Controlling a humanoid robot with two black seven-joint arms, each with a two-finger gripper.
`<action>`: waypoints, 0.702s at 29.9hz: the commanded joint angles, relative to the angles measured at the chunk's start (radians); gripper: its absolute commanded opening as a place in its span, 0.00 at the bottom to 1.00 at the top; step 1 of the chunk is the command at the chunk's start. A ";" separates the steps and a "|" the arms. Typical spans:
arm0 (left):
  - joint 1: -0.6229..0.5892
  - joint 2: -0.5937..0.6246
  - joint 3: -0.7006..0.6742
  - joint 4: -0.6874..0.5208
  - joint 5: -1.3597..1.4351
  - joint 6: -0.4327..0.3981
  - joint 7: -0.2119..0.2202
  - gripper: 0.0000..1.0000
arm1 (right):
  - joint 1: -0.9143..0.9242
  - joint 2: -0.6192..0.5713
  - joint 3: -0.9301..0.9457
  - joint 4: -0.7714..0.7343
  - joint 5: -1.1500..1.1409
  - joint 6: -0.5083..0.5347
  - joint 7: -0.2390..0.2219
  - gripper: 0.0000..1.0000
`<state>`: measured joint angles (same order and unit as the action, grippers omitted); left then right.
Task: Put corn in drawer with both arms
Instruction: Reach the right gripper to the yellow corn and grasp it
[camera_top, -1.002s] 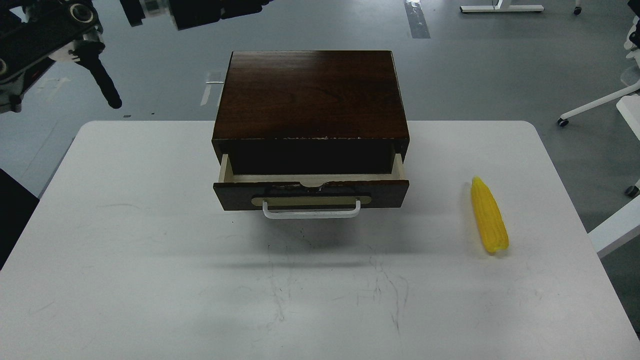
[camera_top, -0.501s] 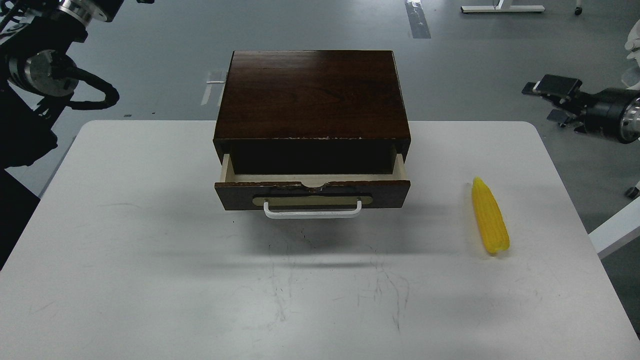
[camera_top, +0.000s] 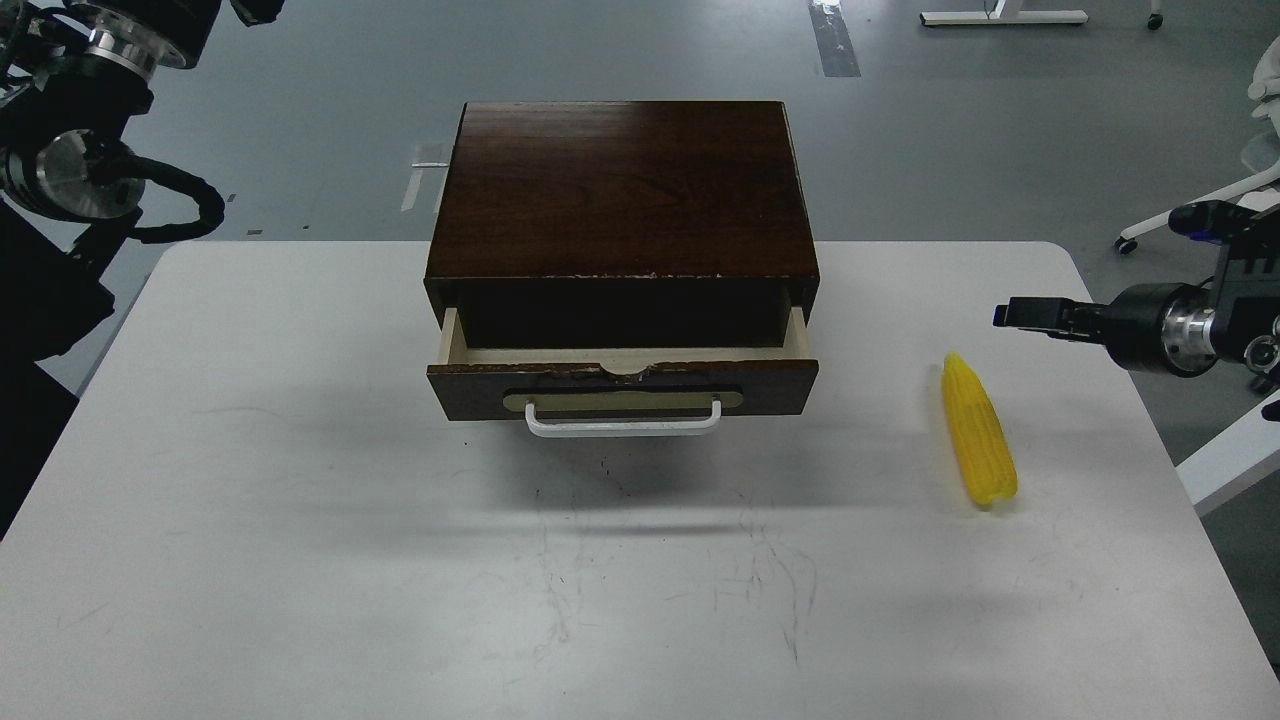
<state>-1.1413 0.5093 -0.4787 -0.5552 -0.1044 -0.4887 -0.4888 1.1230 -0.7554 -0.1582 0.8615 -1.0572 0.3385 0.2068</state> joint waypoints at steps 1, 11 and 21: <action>0.003 0.002 0.000 0.000 0.002 0.000 0.000 0.98 | -0.015 0.040 -0.023 -0.002 -0.004 -0.021 -0.007 0.92; 0.014 0.006 0.000 0.001 0.003 0.000 0.000 0.98 | -0.042 0.110 -0.100 -0.021 -0.004 -0.053 -0.043 0.86; 0.018 0.022 0.000 0.003 0.002 0.000 0.000 0.98 | -0.054 0.143 -0.149 -0.022 -0.004 -0.055 -0.041 0.42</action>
<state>-1.1234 0.5292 -0.4786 -0.5521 -0.1036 -0.4887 -0.4888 1.0717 -0.6143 -0.3018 0.8382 -1.0616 0.2851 0.1641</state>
